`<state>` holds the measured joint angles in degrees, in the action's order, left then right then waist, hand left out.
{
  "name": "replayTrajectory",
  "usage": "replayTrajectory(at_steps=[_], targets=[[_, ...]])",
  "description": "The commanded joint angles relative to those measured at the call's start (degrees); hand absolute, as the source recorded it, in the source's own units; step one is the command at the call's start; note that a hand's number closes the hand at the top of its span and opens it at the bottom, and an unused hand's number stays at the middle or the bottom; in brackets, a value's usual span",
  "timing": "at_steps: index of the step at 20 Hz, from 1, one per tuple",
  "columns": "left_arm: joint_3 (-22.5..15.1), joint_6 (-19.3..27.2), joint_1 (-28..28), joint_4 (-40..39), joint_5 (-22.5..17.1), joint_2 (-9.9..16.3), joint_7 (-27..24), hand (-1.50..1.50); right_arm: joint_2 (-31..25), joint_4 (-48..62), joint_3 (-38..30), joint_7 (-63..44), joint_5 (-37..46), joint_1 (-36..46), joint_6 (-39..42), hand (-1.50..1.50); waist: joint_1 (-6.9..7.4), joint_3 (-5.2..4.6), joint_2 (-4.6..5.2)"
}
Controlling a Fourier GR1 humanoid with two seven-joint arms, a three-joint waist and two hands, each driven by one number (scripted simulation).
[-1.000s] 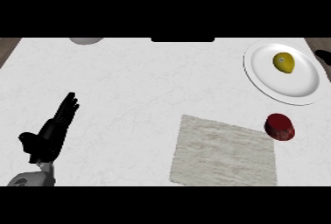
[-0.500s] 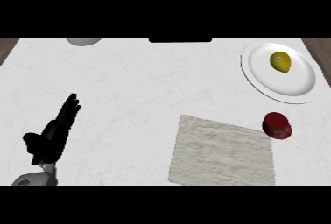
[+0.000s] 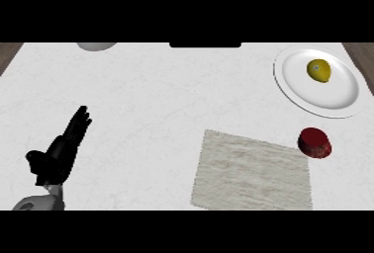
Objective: Pick the lemon from the placemat and place it in the plate
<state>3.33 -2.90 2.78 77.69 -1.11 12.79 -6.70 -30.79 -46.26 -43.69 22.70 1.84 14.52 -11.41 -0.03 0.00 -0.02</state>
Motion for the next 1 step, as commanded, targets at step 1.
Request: replayTrajectory(at_steps=[1], targets=[[1.45, -1.97, 1.33, -5.44, 0.60, 0.46, -4.41, 0.00, -2.77, 5.89, 0.07, 4.31, -1.02, 0.83, -1.91, -1.50, 0.16, 0.02, 0.11]])
